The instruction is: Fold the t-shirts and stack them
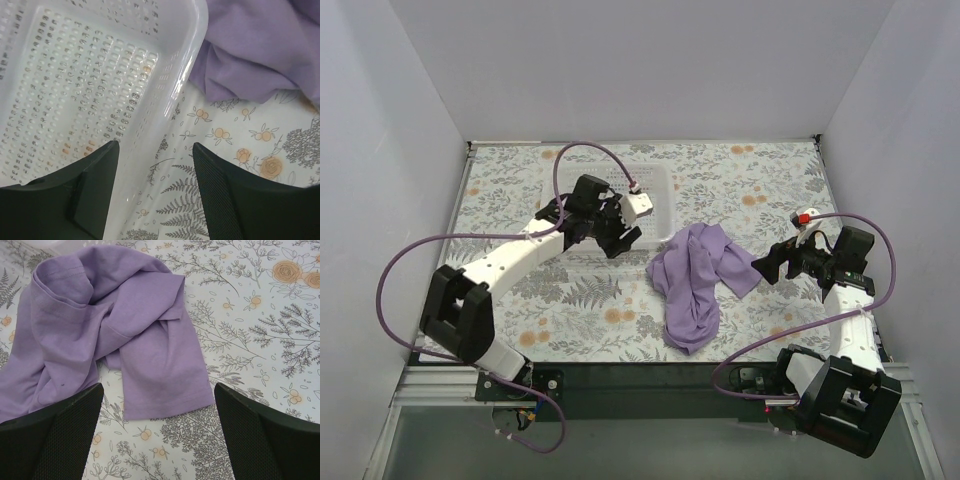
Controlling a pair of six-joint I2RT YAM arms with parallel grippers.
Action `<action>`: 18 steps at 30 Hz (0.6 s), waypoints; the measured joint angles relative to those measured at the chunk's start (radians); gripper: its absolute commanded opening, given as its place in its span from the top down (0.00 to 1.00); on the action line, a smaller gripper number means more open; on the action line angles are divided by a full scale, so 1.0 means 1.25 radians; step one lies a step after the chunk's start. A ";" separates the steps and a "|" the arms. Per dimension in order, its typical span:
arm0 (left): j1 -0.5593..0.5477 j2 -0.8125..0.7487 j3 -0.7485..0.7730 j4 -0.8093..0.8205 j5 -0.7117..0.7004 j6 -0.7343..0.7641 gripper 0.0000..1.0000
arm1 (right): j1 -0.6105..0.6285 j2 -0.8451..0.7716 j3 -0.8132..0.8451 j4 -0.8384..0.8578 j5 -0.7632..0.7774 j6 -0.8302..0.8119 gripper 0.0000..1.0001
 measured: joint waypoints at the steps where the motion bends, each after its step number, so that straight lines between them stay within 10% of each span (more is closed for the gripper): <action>1: 0.000 0.027 0.010 -0.008 0.000 0.021 0.41 | 0.000 0.000 0.000 -0.002 0.000 0.000 0.02; 6: 0.000 0.107 0.013 -0.028 -0.022 0.082 0.49 | 0.001 0.000 0.000 -0.007 -0.001 -0.003 0.02; 10: 0.000 0.124 0.005 0.003 -0.064 0.116 1.00 | 0.001 0.000 0.000 -0.008 -0.005 -0.004 0.02; 18: 0.014 0.006 -0.168 0.175 -0.193 0.079 1.00 | 0.001 0.000 0.000 -0.009 -0.009 -0.014 0.02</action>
